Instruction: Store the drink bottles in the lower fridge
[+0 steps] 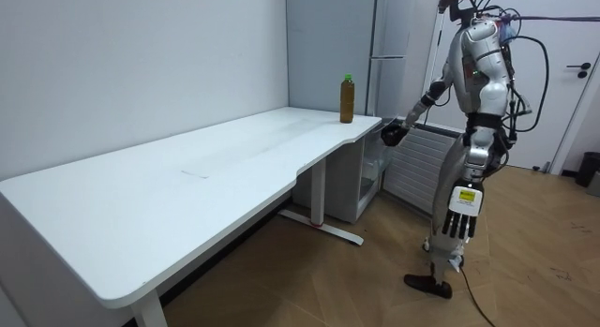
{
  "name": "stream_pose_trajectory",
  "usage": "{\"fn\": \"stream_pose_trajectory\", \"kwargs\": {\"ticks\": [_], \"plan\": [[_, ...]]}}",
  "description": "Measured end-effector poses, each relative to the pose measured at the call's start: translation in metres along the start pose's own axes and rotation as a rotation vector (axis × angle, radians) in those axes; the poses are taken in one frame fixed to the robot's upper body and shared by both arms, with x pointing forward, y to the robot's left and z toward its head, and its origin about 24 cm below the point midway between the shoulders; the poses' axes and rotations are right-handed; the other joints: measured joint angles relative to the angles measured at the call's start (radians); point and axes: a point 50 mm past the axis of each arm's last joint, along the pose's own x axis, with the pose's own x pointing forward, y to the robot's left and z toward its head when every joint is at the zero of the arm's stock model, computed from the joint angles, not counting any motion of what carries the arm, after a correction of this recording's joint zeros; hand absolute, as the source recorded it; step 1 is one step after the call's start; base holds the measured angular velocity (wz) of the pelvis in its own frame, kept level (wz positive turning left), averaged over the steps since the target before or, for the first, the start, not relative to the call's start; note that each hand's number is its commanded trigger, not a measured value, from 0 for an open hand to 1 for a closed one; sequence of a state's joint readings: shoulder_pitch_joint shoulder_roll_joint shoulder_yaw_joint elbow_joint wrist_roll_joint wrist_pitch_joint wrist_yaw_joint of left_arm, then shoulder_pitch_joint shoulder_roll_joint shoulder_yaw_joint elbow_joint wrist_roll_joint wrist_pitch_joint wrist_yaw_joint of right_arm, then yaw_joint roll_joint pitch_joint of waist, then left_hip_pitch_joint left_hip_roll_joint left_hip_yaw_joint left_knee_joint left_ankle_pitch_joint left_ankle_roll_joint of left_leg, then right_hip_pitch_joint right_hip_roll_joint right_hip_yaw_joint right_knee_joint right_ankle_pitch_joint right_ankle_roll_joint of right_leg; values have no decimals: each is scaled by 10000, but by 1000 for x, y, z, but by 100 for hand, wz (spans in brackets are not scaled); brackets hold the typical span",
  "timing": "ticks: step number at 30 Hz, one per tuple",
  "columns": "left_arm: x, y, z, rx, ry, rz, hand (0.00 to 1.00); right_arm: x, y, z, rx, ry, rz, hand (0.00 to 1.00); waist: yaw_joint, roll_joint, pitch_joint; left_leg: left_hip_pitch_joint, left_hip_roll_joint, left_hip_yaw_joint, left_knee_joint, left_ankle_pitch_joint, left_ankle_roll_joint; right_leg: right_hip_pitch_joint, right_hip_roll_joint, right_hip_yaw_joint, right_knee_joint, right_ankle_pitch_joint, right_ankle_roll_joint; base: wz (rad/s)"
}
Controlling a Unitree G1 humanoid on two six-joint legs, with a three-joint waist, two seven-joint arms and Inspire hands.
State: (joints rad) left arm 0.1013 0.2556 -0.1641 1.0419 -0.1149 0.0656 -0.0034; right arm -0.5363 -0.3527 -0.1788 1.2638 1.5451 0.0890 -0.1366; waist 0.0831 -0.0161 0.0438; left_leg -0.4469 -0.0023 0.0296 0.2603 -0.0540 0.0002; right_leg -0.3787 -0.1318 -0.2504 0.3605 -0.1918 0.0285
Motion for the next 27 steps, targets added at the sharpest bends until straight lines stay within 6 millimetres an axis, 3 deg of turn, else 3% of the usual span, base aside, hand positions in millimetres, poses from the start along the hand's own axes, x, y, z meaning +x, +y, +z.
{"fn": "stream_pose_trajectory", "kwargs": {"ticks": [12,18,27], "plan": [[0,1,-1,-17,15,16,0,0,7,4,-54,-122,-153,100,12,-36,23,-196,-57,14,59,46,8,-329,-99,50,352,-103,-7,0],[0,1,-2,71,104,21,0,-2,32,10,-920,-462,156,100,90,-30,26,-968,-80,117,309,149,32,-1300,-254,91,935,-187,-100,-1],[2,-2,6,335,45,64,0,-7,71,11,-1232,-605,897,100,354,-186,84,-1931,-118,357,462,286,50,-2608,-405,336,1631,-293,-176,-3]]}}
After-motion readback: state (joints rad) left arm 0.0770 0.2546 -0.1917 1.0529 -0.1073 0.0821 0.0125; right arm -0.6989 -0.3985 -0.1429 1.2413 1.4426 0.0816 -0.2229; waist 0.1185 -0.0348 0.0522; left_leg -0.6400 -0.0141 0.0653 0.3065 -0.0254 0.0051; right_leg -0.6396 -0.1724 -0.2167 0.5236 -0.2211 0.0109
